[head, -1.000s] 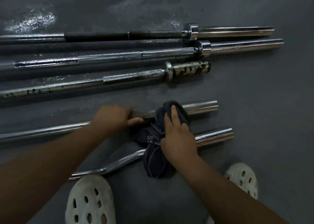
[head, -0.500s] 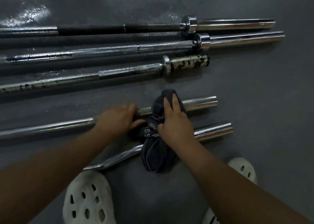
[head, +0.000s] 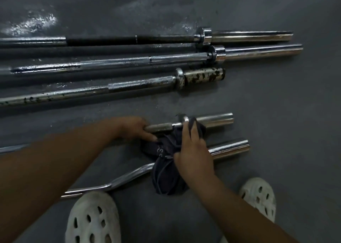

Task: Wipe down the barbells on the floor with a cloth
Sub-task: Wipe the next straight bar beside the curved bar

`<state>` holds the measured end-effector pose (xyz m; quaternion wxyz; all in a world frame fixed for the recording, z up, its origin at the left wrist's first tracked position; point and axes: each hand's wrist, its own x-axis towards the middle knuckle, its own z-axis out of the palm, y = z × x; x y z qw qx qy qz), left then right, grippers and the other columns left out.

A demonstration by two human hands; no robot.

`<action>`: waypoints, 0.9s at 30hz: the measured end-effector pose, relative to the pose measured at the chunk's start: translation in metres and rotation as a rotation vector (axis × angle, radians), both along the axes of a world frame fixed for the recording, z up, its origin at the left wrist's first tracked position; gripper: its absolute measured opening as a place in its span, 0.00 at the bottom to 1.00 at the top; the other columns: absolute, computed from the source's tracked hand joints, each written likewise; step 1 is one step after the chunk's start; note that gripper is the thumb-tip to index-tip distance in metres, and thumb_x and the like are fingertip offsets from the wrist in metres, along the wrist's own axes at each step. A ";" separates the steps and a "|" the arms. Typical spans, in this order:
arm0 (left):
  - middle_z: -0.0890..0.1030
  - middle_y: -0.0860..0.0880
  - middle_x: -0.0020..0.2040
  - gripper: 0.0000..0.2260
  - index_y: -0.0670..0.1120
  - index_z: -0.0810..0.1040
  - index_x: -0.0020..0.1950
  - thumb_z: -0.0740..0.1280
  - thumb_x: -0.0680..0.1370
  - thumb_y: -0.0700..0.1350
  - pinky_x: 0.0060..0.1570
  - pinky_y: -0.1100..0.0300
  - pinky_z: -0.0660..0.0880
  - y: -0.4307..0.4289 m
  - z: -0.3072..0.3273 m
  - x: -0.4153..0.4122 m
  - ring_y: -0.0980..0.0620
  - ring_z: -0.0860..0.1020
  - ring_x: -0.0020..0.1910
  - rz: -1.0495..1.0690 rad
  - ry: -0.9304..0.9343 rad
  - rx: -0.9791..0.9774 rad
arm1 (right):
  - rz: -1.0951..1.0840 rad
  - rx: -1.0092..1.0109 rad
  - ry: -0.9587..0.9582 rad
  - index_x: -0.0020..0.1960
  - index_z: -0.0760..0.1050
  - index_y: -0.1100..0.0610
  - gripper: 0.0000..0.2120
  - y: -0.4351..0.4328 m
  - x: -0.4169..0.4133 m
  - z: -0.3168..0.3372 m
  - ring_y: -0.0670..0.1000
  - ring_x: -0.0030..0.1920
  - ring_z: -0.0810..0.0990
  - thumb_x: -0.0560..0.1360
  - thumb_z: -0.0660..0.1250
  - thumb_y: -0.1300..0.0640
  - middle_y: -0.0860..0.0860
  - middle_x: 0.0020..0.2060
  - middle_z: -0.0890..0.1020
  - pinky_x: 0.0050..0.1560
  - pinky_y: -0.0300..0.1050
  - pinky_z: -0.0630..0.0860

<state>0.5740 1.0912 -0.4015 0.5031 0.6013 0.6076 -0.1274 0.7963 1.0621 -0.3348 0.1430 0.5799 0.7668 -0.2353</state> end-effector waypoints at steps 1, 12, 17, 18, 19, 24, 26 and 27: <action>0.82 0.47 0.47 0.19 0.48 0.78 0.50 0.69 0.74 0.64 0.38 0.60 0.68 0.002 0.003 0.000 0.50 0.78 0.42 -0.005 0.005 0.022 | -0.003 -0.014 -0.001 0.81 0.40 0.52 0.46 0.001 0.004 0.004 0.60 0.72 0.64 0.74 0.67 0.53 0.51 0.80 0.42 0.64 0.51 0.72; 0.81 0.47 0.49 0.24 0.49 0.77 0.54 0.65 0.74 0.69 0.42 0.56 0.72 -0.005 0.010 -0.002 0.45 0.79 0.49 0.022 0.131 0.188 | 0.282 0.073 -0.027 0.79 0.53 0.51 0.38 -0.015 0.003 -0.005 0.60 0.61 0.70 0.74 0.67 0.55 0.49 0.79 0.54 0.55 0.54 0.77; 0.82 0.45 0.50 0.16 0.48 0.73 0.56 0.63 0.79 0.59 0.41 0.56 0.71 -0.042 0.005 0.017 0.41 0.81 0.49 0.003 0.366 0.498 | 0.086 0.035 0.056 0.80 0.47 0.52 0.40 0.016 -0.029 -0.012 0.61 0.66 0.69 0.75 0.65 0.55 0.50 0.80 0.45 0.61 0.53 0.73; 0.81 0.45 0.52 0.15 0.47 0.74 0.57 0.65 0.79 0.57 0.42 0.56 0.71 -0.028 0.005 0.010 0.42 0.80 0.52 0.005 0.283 0.360 | 0.093 -0.008 0.067 0.80 0.47 0.52 0.41 0.008 -0.042 -0.014 0.62 0.65 0.70 0.74 0.66 0.55 0.49 0.80 0.43 0.59 0.52 0.74; 0.81 0.45 0.53 0.14 0.46 0.76 0.57 0.67 0.78 0.54 0.45 0.56 0.71 -0.015 0.005 0.003 0.42 0.80 0.54 0.014 0.177 0.199 | 0.129 -0.066 0.085 0.80 0.48 0.51 0.41 0.000 -0.053 -0.016 0.61 0.64 0.72 0.73 0.66 0.55 0.48 0.80 0.42 0.59 0.52 0.74; 0.81 0.45 0.55 0.14 0.49 0.73 0.58 0.67 0.77 0.55 0.42 0.58 0.68 -0.030 0.013 0.008 0.42 0.80 0.54 -0.043 0.434 0.407 | 0.058 -0.056 0.090 0.78 0.50 0.48 0.39 0.027 -0.037 -0.022 0.60 0.66 0.74 0.72 0.66 0.55 0.48 0.79 0.53 0.58 0.55 0.75; 0.82 0.45 0.54 0.13 0.48 0.71 0.59 0.66 0.77 0.53 0.43 0.58 0.71 -0.053 0.011 0.017 0.41 0.81 0.52 -0.010 0.459 0.483 | -0.051 -0.039 0.043 0.80 0.47 0.49 0.41 0.020 -0.040 -0.026 0.60 0.66 0.73 0.74 0.66 0.54 0.50 0.80 0.49 0.60 0.54 0.75; 0.82 0.44 0.54 0.13 0.48 0.72 0.58 0.66 0.78 0.52 0.43 0.57 0.71 -0.051 0.006 0.016 0.41 0.81 0.52 -0.018 0.427 0.425 | -0.022 -0.052 0.057 0.80 0.46 0.49 0.42 0.008 -0.050 -0.027 0.60 0.66 0.74 0.74 0.66 0.54 0.50 0.80 0.48 0.60 0.54 0.75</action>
